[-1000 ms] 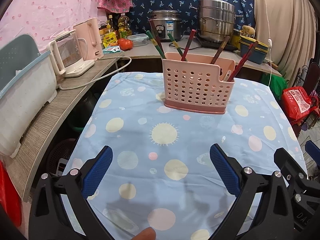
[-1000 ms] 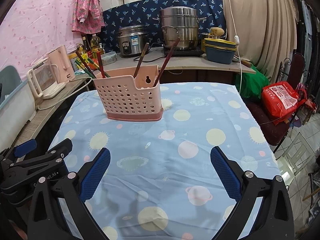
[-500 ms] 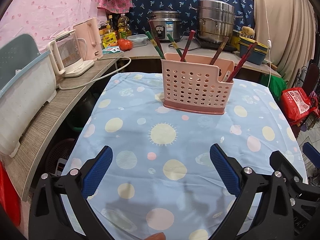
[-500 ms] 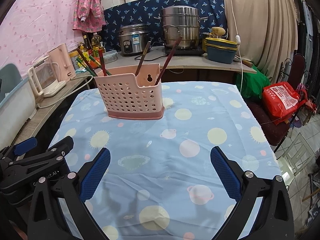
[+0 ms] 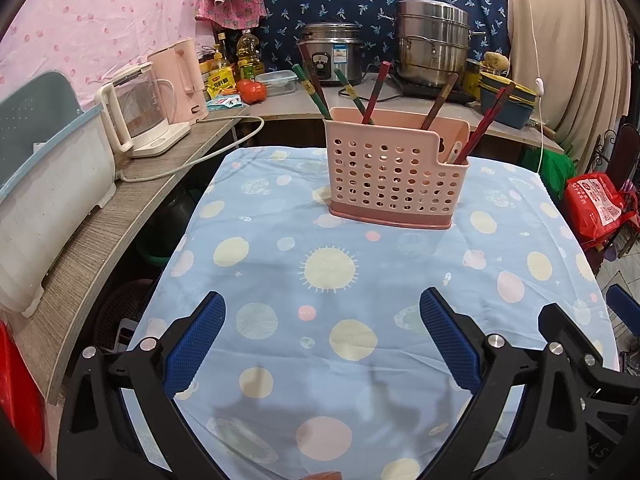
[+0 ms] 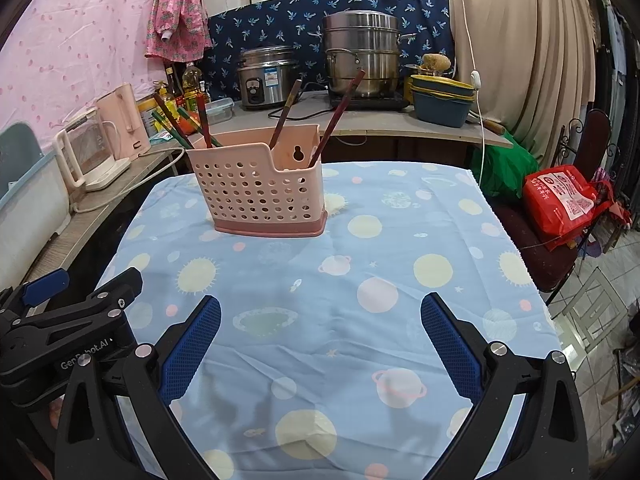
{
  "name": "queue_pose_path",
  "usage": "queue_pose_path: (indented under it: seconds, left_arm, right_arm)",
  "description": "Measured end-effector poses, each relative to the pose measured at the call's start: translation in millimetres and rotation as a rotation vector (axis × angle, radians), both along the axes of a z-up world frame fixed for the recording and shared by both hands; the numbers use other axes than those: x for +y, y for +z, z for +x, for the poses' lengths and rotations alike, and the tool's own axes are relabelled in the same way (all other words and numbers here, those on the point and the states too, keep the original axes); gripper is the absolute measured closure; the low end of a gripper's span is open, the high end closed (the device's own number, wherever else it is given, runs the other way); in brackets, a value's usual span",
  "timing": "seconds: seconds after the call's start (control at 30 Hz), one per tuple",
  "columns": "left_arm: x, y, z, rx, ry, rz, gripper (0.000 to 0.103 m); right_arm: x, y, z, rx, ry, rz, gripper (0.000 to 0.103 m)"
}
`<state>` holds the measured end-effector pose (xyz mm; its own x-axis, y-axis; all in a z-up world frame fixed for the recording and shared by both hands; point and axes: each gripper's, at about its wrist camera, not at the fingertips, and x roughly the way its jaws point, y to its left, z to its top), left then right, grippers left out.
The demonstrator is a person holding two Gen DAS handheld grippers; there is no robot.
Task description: Organize utensils
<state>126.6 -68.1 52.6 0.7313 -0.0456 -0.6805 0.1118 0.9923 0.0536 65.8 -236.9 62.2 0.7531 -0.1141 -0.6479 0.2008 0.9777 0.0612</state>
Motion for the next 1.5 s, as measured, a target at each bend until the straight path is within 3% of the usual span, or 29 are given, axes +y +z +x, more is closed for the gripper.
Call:
queue_pose_path:
  seconds: [1.5]
  left_arm:
    - [1.8, -2.0, 2.4, 0.001, 0.012, 0.009, 0.01]
  right_arm:
    - [0.1, -2.8, 0.4, 0.002, 0.0, -0.005, 0.007]
